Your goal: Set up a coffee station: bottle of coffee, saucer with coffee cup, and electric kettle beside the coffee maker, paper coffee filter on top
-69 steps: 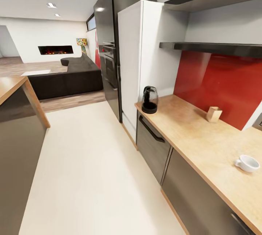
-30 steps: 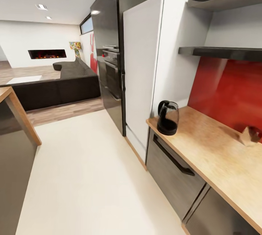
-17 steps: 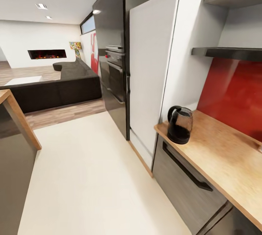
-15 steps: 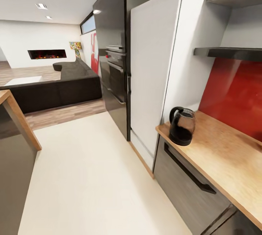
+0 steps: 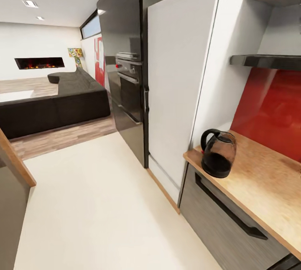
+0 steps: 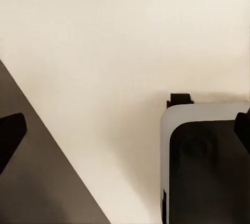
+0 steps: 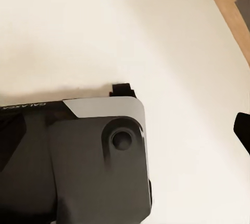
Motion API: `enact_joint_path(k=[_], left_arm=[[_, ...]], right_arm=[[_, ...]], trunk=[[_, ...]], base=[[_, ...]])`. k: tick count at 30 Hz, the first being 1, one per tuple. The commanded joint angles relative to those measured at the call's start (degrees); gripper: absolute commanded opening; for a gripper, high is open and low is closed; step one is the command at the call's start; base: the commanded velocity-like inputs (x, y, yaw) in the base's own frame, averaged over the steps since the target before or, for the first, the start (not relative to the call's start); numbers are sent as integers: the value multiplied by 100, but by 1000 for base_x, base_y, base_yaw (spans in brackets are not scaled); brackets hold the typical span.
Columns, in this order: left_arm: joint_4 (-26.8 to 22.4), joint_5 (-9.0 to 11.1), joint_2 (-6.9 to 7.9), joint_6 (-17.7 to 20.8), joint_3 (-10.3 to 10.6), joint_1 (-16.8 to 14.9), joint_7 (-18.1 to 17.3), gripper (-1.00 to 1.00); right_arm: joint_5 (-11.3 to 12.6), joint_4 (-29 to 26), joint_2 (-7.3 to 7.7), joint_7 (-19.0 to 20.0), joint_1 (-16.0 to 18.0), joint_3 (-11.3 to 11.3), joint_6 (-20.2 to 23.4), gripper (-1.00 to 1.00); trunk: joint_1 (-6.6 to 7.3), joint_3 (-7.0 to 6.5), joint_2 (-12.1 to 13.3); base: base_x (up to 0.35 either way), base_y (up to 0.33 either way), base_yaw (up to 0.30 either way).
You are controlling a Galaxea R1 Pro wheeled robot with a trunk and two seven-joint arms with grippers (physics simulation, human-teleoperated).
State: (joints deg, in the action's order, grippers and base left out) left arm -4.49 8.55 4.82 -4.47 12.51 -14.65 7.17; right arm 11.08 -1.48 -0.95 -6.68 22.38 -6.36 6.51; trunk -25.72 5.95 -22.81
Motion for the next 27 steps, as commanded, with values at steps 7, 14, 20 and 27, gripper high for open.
enact_joint_path(k=[7,14,20,27], left_arm=[[0,59,1,-19,50,-3,13,100],[0,59,1,-19,50,-3,14,100],[0,59,1,-19,50,-3,13,100],[0,59,1,-27,50,-3,13,100]], right_arm=[[53,-10,-2,-27,3,-50,34,100],[60,-10,-2,-27,3,-43,34,100],[61,-10,-2,-27,3,-41,34,100],[61,-10,-2,-27,3,-44,34,100]], trunk=[[-6,12,-11],[-6,12,-11],[-6,12,-11],[-6,12,-11]], base=[[289,217,-261],[289,214,-264],[286,210,-265],[189,146,-266]])
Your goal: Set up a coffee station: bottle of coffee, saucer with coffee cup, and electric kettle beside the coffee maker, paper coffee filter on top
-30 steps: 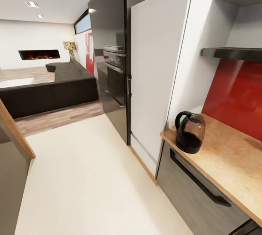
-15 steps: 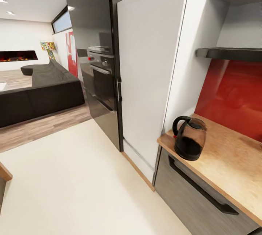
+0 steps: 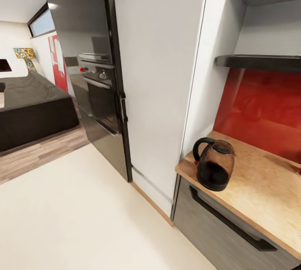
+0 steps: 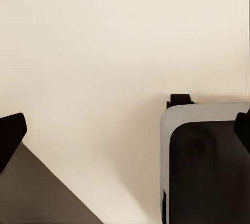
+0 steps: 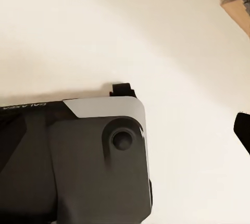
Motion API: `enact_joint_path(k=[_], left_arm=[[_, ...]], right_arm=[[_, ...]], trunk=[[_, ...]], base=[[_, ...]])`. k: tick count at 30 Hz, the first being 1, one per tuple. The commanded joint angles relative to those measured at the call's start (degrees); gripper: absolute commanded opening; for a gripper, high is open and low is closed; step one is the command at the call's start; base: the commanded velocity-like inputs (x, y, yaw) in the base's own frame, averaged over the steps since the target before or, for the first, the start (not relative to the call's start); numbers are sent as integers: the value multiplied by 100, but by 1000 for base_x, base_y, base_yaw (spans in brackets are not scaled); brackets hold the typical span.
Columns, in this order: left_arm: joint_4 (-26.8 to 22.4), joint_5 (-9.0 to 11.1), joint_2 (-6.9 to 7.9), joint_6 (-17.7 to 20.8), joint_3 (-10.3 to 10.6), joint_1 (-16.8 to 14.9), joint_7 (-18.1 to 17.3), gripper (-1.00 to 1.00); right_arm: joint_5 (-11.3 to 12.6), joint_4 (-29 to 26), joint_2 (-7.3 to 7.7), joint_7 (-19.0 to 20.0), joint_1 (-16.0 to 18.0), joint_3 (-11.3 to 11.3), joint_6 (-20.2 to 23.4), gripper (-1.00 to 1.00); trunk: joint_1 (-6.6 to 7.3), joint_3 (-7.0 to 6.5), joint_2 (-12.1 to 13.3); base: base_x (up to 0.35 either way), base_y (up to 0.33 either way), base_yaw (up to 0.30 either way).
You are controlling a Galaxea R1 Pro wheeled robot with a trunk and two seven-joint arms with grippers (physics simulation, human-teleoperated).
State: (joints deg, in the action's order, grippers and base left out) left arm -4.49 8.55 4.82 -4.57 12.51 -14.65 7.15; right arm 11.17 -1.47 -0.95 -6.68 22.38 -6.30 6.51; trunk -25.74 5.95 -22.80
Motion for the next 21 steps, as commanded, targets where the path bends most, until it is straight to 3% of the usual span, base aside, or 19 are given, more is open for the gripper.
enact_joint_path(k=[1,21], left_arm=[[0,59,2,-17,50,-3,14,100],[0,55,-7,-63,63,3,15,100]], right_arm=[[52,-11,-2,-26,3,-51,34,100],[52,-11,-2,-26,3,-55,34,100]], trunk=[[-4,12,-12],[-4,12,-12]], base=[[64,49,-266],[7,5,-266]])
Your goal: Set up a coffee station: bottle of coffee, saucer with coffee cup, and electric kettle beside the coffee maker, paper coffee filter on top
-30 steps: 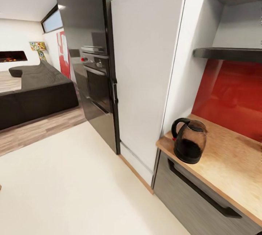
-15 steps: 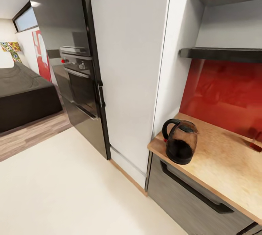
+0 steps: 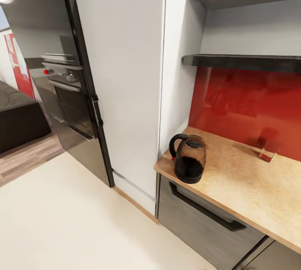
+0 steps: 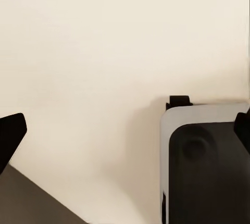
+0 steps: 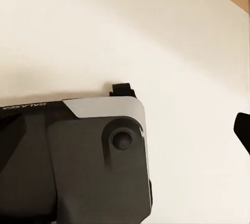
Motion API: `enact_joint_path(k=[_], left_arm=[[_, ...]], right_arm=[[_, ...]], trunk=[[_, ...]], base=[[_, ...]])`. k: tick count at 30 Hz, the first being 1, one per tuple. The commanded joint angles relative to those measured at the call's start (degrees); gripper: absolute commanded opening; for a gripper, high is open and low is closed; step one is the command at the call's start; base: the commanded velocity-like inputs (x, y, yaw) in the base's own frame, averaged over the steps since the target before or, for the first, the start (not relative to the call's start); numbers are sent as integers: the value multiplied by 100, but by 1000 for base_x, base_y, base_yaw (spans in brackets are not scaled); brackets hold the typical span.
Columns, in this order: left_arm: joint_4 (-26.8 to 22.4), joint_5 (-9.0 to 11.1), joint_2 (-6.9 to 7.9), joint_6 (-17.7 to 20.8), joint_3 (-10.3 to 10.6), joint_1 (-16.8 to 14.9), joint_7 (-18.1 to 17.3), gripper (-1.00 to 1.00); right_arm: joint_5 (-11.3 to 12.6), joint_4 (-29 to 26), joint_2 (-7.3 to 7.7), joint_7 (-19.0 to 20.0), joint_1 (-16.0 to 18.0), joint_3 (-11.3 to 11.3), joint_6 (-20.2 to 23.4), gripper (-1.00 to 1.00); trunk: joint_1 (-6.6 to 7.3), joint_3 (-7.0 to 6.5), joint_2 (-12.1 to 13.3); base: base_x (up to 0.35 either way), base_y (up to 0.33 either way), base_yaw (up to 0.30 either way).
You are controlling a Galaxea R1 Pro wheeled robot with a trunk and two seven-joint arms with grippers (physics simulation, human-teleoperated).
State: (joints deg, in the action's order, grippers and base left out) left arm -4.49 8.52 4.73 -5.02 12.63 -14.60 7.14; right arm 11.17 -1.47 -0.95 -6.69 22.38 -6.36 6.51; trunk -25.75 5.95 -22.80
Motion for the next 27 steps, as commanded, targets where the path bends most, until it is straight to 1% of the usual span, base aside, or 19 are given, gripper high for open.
enact_joint_path(k=[1,7,21,27], left_arm=[[0,59,1,-26,52,-4,15,100],[0,62,1,-65,51,-5,16,100],[0,62,1,-70,47,-3,15,100],[0,62,1,-70,47,-3,15,100]], right_arm=[[52,-11,-2,-25,3,-49,35,100],[52,-11,-2,-25,3,-50,35,100],[52,-11,-2,-25,3,-49,35,100],[52,-11,-2,-25,3,-49,35,100]], trunk=[[-3,12,-12],[-3,12,-12],[-3,12,-12],[-3,12,-12]], base=[[0,0,-266],[0,60,-266],[0,276,-266],[0,134,-266]])
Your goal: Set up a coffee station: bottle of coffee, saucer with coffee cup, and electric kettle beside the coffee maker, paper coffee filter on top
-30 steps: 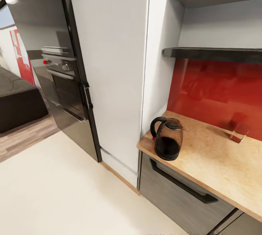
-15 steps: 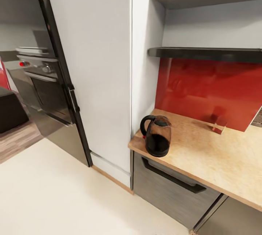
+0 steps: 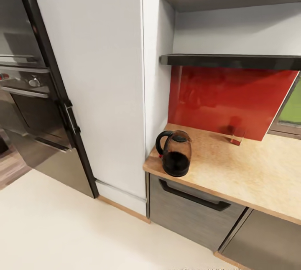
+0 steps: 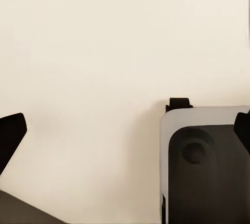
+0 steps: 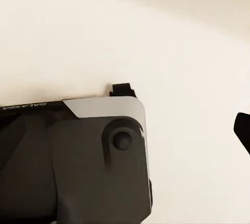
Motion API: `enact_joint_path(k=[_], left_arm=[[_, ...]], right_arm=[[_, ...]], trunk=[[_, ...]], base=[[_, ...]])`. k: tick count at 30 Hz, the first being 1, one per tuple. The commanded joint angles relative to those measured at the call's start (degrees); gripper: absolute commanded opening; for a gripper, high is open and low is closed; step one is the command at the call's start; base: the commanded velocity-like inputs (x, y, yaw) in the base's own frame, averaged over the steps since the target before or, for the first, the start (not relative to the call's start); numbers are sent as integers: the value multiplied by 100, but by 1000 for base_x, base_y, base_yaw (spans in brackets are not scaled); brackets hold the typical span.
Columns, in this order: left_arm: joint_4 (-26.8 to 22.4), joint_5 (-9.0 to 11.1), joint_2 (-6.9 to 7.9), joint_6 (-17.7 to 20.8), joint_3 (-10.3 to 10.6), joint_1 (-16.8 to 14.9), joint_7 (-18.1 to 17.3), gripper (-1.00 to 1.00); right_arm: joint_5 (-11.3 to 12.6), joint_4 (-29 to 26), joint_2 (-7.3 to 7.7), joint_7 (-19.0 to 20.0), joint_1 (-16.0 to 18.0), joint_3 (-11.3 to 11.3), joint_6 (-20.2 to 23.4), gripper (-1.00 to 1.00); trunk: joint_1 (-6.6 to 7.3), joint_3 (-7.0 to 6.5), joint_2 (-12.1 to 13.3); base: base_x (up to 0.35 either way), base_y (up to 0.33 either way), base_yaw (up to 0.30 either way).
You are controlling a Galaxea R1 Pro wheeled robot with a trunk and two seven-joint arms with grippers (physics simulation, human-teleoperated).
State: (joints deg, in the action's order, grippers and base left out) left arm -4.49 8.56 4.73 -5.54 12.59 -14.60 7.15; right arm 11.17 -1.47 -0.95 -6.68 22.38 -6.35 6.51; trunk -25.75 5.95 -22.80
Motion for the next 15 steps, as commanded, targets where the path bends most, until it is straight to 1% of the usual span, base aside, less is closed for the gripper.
enact_joint_path(k=[1,15], left_arm=[[0,58,2,-17,50,-1,14,100],[0,50,2,-17,54,-3,16,100]], right_arm=[[52,-11,-2,-26,3,-50,34,100],[56,-17,-2,-26,3,-42,34,100]], trunk=[[-3,12,-12],[-3,12,-12]], base=[[0,35,-266],[0,6,-266]])
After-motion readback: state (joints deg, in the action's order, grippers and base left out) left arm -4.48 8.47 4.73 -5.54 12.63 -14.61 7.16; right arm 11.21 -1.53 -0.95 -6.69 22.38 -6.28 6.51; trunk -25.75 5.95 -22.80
